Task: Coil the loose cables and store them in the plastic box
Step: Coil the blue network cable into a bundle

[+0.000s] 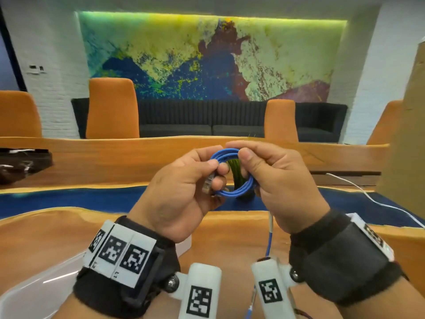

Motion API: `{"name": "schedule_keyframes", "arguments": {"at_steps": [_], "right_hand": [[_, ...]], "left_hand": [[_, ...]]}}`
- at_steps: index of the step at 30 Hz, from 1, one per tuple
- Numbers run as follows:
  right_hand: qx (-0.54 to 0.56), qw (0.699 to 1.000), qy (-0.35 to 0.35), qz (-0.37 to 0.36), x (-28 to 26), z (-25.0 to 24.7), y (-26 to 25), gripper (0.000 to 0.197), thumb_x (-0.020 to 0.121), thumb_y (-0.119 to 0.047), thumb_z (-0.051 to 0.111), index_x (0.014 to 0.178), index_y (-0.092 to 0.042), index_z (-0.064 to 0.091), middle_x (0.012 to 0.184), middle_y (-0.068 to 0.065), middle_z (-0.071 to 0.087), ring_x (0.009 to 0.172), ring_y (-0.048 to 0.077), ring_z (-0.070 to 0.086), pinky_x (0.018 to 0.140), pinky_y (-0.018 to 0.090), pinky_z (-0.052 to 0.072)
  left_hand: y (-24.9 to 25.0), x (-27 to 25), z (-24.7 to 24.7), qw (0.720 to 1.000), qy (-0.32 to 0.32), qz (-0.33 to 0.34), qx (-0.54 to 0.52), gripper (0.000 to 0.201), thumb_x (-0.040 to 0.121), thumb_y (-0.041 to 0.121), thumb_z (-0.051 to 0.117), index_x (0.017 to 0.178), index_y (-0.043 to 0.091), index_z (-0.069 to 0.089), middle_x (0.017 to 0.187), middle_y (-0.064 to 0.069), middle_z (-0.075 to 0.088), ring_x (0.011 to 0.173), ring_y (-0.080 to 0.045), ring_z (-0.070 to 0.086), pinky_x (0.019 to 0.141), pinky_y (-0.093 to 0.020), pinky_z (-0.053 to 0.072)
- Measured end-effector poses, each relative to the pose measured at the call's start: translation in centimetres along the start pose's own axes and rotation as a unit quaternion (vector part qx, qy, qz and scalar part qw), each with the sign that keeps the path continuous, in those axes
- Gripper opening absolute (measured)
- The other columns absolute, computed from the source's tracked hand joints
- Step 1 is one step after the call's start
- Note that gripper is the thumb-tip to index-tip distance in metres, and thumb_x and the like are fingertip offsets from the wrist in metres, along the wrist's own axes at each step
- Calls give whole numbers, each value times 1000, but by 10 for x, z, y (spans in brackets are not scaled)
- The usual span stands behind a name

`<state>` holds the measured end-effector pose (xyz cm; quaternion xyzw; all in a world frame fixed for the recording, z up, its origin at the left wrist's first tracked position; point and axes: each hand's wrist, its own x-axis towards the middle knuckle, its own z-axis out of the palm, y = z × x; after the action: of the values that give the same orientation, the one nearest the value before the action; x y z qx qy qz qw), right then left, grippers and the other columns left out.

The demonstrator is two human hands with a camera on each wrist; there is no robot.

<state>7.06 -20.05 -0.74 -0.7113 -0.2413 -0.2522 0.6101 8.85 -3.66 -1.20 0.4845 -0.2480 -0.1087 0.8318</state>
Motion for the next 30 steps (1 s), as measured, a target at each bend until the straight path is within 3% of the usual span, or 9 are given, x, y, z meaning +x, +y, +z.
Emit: {"name": "schedule_keyframes", "arguments": {"at_steps": [2,5,10,15,18,24,26,28,30], "right_hand": [[-28,999,2,-37,-3,3,5,22,98,-15,52,109,-20,71,76,8,62,71,13,54,64,24,49],[-35,997,-5,-68,-8,3,8,23,97,-17,52,110,-24,70,81,7,65,73,15,57,67,22,49],[-15,997,-31,-73,-10,-1,1,22,94,-24,53,109,-21,69,76,-13,65,72,7,57,64,15,47],[-9,996,-43,-83,-7,-11,-3,22,95,-13,54,109,-14,70,92,11,70,85,27,64,75,30,56],[-2,996,-49,-81,-7,-14,-2,22,96,-4,52,108,-12,69,93,14,71,85,23,66,74,23,55],[-39,993,-62,-92,-6,-11,6,25,93,-11,56,116,-16,66,97,2,71,90,18,65,79,23,53],[-66,992,-77,-79,-5,-13,9,30,92,-11,59,122,-18,63,104,-6,71,96,10,66,84,23,52],[-90,992,-82,-37,-4,-19,12,28,95,-4,58,119,-15,66,91,-18,70,81,-2,64,70,12,49],[-113,990,-76,27,-5,-27,14,23,96,-5,55,110,-16,70,79,-12,67,64,-4,58,58,12,46]], "left_hand": [[1,-1,0,1000,-1,-25,7,34,100,15,39,125,8,60,76,-2,51,59,-10,43,67,-33,35],[3,-3,1,998,-13,-39,41,29,101,29,42,114,10,59,72,0,45,58,-11,39,66,-33,33],[0,-9,1,999,-24,-44,9,23,98,34,50,112,17,56,73,1,48,58,-10,42,68,-33,35],[-2,-10,1,995,-14,-74,59,30,89,42,55,106,20,67,77,2,59,78,-15,61,92,-49,41],[0,-11,-1,985,-13,-87,150,35,88,50,52,96,24,73,79,3,64,96,-19,61,103,-57,37],[8,-15,1,984,1,-48,172,31,87,42,51,75,21,71,66,2,57,78,-19,48,74,-33,35],[13,-13,0,987,42,-3,152,27,85,37,52,74,18,67,62,2,53,69,-14,48,74,-32,37],[24,-10,-8,991,89,48,92,23,84,35,52,76,15,62,60,4,52,69,-13,47,78,-31,43],[40,-10,-20,984,122,98,79,24,89,35,49,79,16,58,59,6,52,72,-13,49,75,-29,45]]}}
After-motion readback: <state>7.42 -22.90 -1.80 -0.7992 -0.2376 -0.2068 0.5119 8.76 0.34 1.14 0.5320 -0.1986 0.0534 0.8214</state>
